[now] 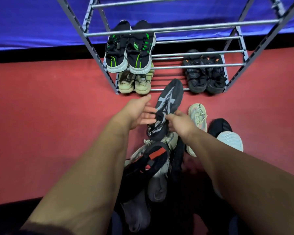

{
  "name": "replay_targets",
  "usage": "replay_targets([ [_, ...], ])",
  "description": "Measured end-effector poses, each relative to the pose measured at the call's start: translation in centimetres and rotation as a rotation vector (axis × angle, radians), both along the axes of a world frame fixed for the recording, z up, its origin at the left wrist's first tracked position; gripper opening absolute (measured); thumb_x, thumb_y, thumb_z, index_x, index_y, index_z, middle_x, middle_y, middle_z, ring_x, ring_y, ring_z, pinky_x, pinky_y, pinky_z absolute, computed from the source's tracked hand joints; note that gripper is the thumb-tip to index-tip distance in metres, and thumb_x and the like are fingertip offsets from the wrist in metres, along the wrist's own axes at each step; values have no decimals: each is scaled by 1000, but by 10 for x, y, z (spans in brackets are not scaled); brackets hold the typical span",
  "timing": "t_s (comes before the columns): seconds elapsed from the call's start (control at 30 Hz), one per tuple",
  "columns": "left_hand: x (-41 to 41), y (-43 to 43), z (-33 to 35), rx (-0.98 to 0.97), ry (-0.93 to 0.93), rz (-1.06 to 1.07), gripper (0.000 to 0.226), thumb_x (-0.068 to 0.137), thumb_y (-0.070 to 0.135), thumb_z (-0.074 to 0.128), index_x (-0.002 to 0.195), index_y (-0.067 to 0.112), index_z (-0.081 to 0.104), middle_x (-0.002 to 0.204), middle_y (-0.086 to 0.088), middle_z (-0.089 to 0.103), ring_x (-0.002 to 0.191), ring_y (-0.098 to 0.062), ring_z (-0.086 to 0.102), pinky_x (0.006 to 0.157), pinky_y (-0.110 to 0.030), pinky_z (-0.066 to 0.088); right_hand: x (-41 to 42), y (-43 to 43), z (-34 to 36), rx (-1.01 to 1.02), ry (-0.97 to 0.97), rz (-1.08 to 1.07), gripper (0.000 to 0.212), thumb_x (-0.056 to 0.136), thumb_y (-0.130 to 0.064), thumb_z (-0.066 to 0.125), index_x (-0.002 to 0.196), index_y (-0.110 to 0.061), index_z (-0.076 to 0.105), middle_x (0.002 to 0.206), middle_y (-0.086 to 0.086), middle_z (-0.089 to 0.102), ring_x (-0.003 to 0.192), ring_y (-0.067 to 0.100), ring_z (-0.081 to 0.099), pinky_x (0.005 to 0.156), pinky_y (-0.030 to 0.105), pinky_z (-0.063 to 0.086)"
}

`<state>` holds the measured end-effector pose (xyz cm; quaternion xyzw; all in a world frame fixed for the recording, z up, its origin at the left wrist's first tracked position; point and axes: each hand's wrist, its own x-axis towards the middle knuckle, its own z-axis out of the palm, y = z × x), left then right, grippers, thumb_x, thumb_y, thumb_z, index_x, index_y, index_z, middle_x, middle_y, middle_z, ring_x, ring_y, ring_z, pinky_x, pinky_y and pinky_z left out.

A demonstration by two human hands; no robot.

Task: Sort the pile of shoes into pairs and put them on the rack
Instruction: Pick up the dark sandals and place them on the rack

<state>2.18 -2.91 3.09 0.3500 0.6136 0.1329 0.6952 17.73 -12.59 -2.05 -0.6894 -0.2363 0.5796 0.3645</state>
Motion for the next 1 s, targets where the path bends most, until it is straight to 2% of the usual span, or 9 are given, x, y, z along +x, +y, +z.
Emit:
replay_targets([
  [0.13, -17, -23, -18, 160, 274, -158, 23, 103, 40, 62, 95, 19, 60, 94, -1, 62, 67, -14, 54, 70, -34, 53, 14, -2, 3, -31, -15, -76, 40, 69, -41, 56, 100, -19, 69, 85, 6, 77, 78, 32, 71, 88, 53, 60],
  [0.23, -21, -49, -26, 82, 213, -369, 33, 100, 50, 65, 117, 22, 62, 118, 3, 64, 106, -20, 67, 96, -37, 60, 13, -8, 16, -17, -6, -98, 29, 76, -26, 52, 96, -15, 68, 84, 12, 76, 71, 31, 69, 70, 44, 59],
  [0.33, -20, -65, -32, 67, 112, -358, 34, 100, 35, 72, 128, 22, 59, 115, 5, 72, 92, -10, 75, 85, -31, 63, 12, -12, 24, -12, -32, -76, 18, 87, -17, 50, 92, -15, 67, 71, 3, 69, 61, 21, 61, 58, 33, 51],
  [0.4, -20, -73, -30, 82, 76, -296, 23, 101, 25, 72, 122, 22, 63, 101, 5, 76, 76, -5, 77, 75, -28, 63, 14, -13, 23, 5, -21, -76, 19, 91, -21, 53, 93, -14, 71, 71, 0, 73, 68, 24, 67, 64, 37, 56],
  [0.57, -20, -76, -32, 46, -53, 47, 25, 111, 20, 53, 131, 10, 64, 122, -13, 76, 111, -27, 75, 94, -40, 63, 11, -16, 22, -54, -191, 126, 51, 100, -57, 45, 97, -13, 70, 98, 4, 77, 94, 30, 74, 96, 50, 58],
  [0.7, -33, -78, -30, 158, 380, -310, 24, 111, 26, 52, 112, 6, 65, 106, -17, 70, 84, -29, 66, 80, -39, 57, 9, -31, 20, -182, -469, 369, 11, 101, -23, 54, 99, -17, 63, 118, 14, 70, 118, 35, 65, 97, 39, 53],
  [0.83, -55, -101, -37, -109, 409, -668, 76, 90, 72, 66, 135, 12, 66, 136, -15, 70, 123, -32, 66, 112, -48, 46, 9, -51, 10, -226, -634, 536, 29, 100, -13, 48, 118, -9, 70, 129, 15, 68, 120, 34, 63, 99, 37, 52],
  [0.93, -62, -108, -54, 28, 420, -609, 70, 87, 61, 77, 135, 16, 55, 119, -8, 76, 100, -27, 77, 90, -38, 58, 15, -66, -2, -280, -814, 562, 39, 96, -17, 51, 134, -17, 58, 143, 18, 50, 123, 37, 57, 98, 40, 52],
  [1.0, -60, -110, -62, 108, 417, -428, 92, 74, 61, 88, 142, 17, 44, 129, -6, 70, 104, -29, 75, 94, -40, 58, 17, -77, -9, -360, -878, 565, 47, 93, -18, 58, 139, -25, 49, 151, 20, 29, 112, 41, 63, 95, 45, 56],
])
